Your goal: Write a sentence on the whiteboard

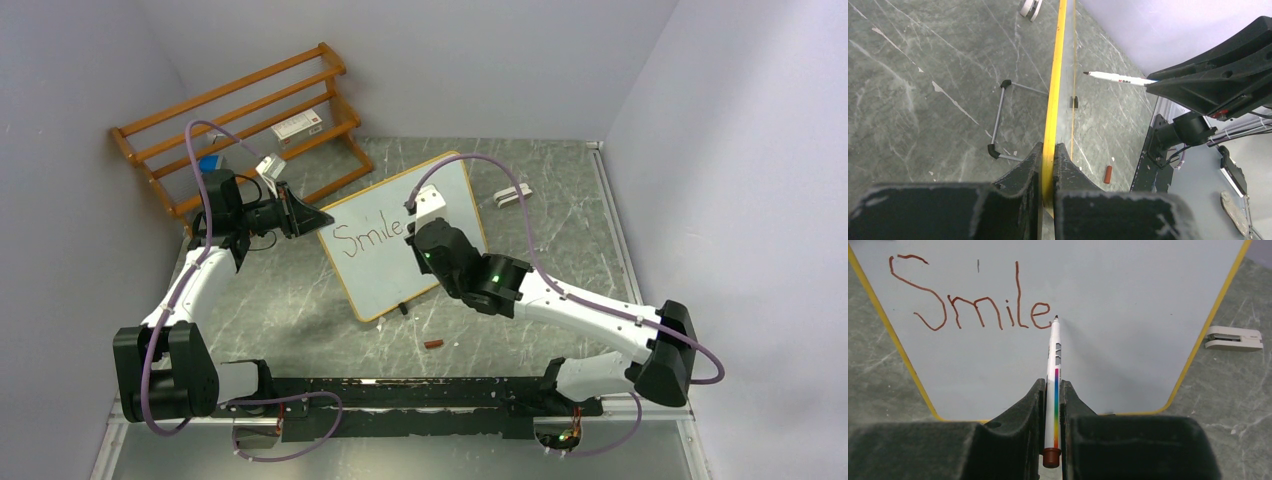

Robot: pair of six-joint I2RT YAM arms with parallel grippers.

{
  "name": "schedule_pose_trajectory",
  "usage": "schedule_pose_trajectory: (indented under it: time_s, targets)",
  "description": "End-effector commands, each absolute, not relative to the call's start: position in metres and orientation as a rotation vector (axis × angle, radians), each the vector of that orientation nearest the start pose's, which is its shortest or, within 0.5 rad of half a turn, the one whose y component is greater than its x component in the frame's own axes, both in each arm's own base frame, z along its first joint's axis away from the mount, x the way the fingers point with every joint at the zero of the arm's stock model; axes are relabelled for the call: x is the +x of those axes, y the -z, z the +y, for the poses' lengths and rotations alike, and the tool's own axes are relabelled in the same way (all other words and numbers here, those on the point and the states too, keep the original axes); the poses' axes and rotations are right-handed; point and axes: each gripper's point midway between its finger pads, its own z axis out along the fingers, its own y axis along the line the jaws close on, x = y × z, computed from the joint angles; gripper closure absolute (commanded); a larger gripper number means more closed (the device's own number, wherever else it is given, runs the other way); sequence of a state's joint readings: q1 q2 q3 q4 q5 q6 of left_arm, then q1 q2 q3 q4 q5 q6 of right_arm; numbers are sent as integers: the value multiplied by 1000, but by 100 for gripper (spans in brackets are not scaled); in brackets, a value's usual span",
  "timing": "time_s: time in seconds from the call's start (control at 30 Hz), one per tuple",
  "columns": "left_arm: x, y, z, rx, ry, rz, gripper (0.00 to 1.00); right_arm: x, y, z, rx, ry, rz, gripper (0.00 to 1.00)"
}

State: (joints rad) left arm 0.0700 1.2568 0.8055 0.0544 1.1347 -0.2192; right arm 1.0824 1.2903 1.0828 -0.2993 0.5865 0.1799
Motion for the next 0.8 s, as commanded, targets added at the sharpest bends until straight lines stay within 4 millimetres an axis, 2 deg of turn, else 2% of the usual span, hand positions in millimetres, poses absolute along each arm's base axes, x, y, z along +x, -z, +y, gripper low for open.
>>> schedule_pose_trajectory:
  time_s: [0.0, 0.77]
  targets:
    - [326, -200, -127, 454, 1066, 1885, 95, 260, -231, 279, -505, -199, 1919, 100]
    - [325, -200, -127, 456, 1072, 1883, 95, 268, -215, 282, -487, -173, 1937, 100]
